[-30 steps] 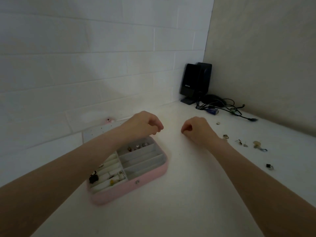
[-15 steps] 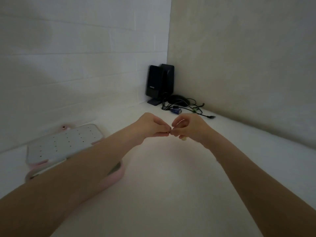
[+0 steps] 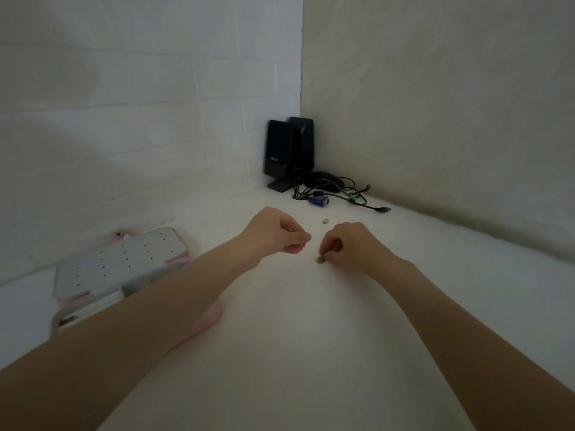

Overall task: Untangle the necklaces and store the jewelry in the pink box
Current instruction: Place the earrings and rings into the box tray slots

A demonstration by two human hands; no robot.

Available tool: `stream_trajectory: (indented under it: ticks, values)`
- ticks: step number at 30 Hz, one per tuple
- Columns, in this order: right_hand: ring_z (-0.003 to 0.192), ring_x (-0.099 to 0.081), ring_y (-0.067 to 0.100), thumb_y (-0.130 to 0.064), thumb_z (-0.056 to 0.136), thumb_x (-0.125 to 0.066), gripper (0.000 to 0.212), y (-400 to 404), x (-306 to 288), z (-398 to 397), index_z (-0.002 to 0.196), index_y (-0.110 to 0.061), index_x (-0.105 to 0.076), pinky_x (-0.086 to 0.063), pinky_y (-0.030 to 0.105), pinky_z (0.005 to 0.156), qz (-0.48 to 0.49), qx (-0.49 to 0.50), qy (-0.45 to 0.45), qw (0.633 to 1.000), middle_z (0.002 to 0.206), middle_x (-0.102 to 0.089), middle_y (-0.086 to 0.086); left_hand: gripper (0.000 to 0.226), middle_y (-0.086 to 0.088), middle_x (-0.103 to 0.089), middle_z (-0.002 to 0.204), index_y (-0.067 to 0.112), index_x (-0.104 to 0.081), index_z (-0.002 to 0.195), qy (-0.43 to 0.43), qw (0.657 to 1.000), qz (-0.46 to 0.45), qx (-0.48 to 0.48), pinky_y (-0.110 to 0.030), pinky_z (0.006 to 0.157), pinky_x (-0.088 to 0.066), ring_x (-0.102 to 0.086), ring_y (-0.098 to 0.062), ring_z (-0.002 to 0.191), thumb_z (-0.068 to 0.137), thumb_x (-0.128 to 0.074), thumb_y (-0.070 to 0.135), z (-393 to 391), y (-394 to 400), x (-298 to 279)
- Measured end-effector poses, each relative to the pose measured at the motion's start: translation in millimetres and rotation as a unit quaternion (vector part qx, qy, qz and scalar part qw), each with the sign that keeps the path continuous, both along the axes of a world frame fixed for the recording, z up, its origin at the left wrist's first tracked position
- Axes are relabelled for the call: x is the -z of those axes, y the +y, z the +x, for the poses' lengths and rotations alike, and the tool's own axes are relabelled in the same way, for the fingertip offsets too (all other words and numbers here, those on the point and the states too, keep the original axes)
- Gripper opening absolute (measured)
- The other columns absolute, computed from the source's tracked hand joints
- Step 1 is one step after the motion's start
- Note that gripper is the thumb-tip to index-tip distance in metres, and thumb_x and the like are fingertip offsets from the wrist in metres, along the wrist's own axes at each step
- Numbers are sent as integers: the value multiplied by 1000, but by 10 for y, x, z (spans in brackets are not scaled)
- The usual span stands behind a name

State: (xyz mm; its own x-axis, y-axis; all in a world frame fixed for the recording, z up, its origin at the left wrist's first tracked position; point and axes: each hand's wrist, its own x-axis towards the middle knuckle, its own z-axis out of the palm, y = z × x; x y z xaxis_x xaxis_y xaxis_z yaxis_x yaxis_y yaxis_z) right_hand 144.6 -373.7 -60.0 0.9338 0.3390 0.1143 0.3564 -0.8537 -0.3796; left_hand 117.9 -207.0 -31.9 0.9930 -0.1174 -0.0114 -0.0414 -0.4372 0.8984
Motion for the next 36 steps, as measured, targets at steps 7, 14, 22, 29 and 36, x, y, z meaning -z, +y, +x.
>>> stream_trajectory:
  ticks: [7,14,22,29,36]
  values:
    - [60,-58,3,-13,83,-67,4,271,-66,-194,82,-13,-71,-47,11,59,101,-48,74,991,67,-64,-7,4,0,-70,73,10,-71,77,-6,1000,5,20,-18,77,-55,-68,-5,66,80,-70,8,-247,206,-39]
    - [54,-60,6,-3,87,-61,11,566,-199,-367,78,-7,-67,-52,15,58,327,-49,156,931,72,-67,7,9,-3,-69,69,7,-71,75,-36,999,-17,-23,-15,70,-55,-66,-6,62,79,-68,-1,-471,571,-51]
    - [65,-65,14,-4,88,-60,7,652,-95,-545,88,-1,-66,-55,19,65,343,-48,228,910,81,-70,12,12,1,-70,93,15,-71,93,-125,963,237,20,-22,82,-50,-64,-7,80,84,-65,12,-669,672,37]
    - [58,-61,13,4,84,-61,9,771,-22,-660,91,2,-67,-52,16,54,294,-62,203,932,74,-67,12,21,17,-60,77,28,-62,79,-133,844,500,141,-17,71,-41,-55,-1,74,81,-61,48,-1292,790,-100]
    - [59,-61,12,6,84,-59,16,979,-42,-699,96,3,-70,-53,13,56,211,-73,187,957,83,-67,15,22,11,-60,106,20,-66,109,-117,820,538,152,-9,69,-30,-39,3,87,91,-55,26,-1440,845,10]
